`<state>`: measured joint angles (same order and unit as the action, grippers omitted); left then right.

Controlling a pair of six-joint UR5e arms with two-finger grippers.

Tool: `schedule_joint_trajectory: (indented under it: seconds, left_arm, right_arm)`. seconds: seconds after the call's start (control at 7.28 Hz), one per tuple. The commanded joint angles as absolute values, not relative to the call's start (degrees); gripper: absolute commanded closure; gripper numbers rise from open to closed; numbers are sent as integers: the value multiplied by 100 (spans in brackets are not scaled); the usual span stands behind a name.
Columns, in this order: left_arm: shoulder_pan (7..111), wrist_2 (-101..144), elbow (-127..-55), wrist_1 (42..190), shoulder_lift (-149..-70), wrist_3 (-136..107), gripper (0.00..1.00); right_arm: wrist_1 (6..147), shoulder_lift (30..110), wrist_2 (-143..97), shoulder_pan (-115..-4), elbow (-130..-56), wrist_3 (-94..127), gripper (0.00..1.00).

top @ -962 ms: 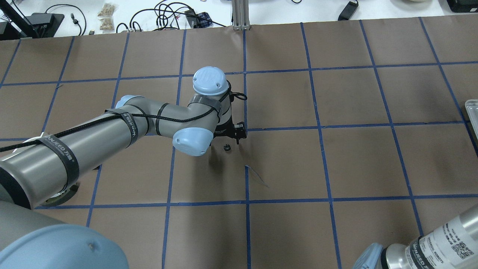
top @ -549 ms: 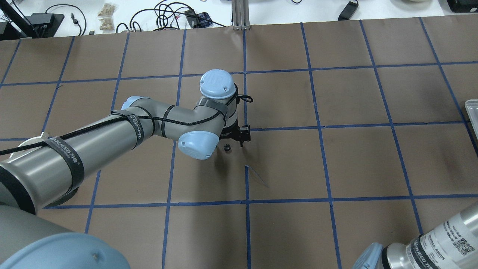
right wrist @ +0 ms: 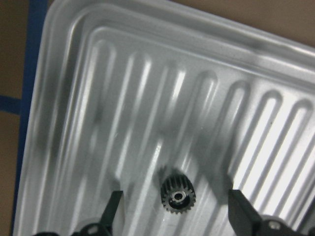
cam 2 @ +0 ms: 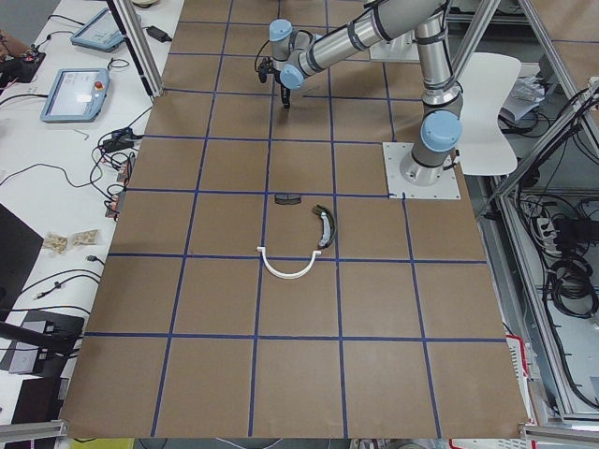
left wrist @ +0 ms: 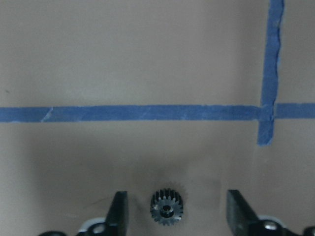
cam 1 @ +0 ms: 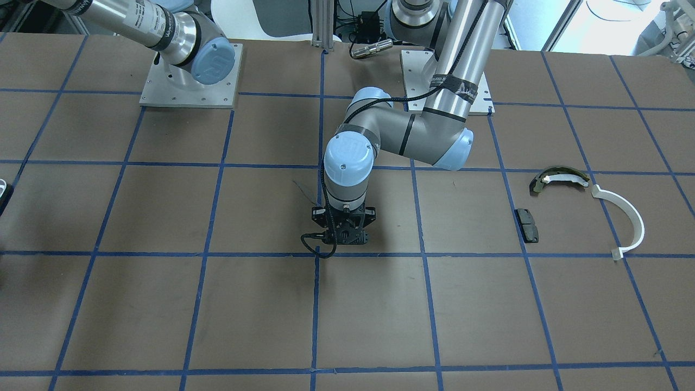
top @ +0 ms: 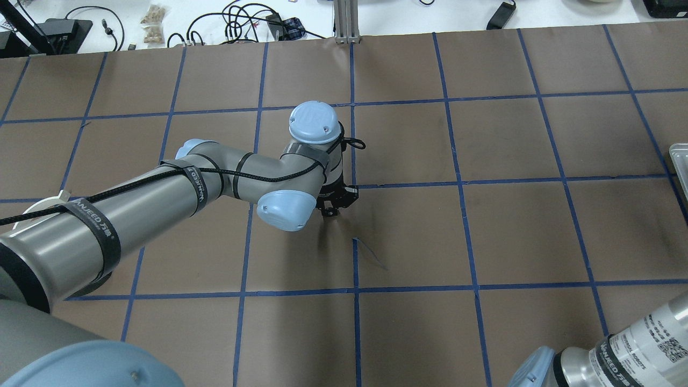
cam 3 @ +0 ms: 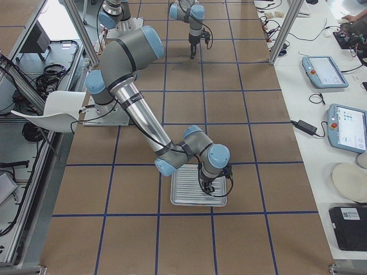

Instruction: Place bearing gear from tray to pile

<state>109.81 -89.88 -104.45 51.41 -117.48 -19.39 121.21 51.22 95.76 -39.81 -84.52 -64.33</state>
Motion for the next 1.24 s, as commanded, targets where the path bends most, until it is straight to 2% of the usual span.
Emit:
schedule_joint_trajectory:
  seconds: [0.0, 0.14, 0.27, 0.41, 0.69, 1.1]
  left_arm:
    - [10978, -9017, -10441, 5142, -11707, -1907, 85]
    - [10899, -9026, -10389, 5237, -11594, -1864, 87]
    - [10733, -9366, -10276, 5334, -11488, -1776, 92]
    - [10331, -9674, -10335, 5448, -11322, -1549, 93]
    - [9567, -9738, -10292, 6070, -10900, -1120, 95]
    - [7855, -9738, -10371, 6205, -10767, 1511, 99]
  right_arm:
    - [12120, 5124, 9545, -3973, -8464, -6399, 42]
    - [12111, 5124, 9545, -3973, -8455, -6390, 61]
    - [12103, 5124, 9545, -3973, -8455, -6390, 93]
    - [12094, 5133, 9545, -3973, -8455, -6398, 100]
    - [11989, 5255, 9589, -3973, -8394, -6390, 100]
    - [10868, 6088, 9510, -4496, -8437, -5743, 100]
